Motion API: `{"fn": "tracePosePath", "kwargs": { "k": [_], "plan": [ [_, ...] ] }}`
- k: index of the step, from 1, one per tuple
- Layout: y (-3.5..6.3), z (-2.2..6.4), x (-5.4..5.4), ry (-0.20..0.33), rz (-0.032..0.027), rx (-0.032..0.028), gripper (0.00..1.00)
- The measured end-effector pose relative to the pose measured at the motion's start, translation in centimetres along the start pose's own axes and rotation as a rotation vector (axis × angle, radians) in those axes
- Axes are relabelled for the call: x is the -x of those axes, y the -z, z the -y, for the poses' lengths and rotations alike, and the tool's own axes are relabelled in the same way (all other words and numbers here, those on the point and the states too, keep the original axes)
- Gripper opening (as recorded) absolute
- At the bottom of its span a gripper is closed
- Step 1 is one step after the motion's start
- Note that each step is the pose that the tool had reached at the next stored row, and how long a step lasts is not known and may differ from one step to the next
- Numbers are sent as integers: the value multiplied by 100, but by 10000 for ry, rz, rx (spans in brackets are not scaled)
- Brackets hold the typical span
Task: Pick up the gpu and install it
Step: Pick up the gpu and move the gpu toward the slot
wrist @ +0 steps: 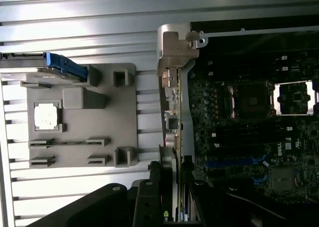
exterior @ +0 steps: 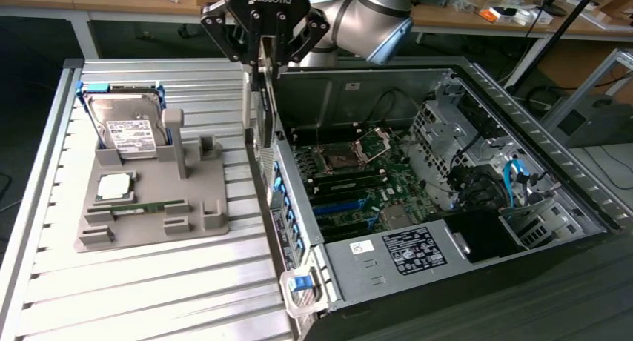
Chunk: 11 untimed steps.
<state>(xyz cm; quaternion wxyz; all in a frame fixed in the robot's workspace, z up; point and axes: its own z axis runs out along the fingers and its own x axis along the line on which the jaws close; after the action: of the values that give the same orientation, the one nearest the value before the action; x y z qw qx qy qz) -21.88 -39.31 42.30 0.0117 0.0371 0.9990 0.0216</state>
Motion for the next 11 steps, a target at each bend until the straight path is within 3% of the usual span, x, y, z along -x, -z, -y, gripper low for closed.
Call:
{"fn": "tracePosePath", "kwargs": {
  "k": [11],
  "plan": [
    [-5, 30, 288, -1, -14, -1, 27]
  ]
}}
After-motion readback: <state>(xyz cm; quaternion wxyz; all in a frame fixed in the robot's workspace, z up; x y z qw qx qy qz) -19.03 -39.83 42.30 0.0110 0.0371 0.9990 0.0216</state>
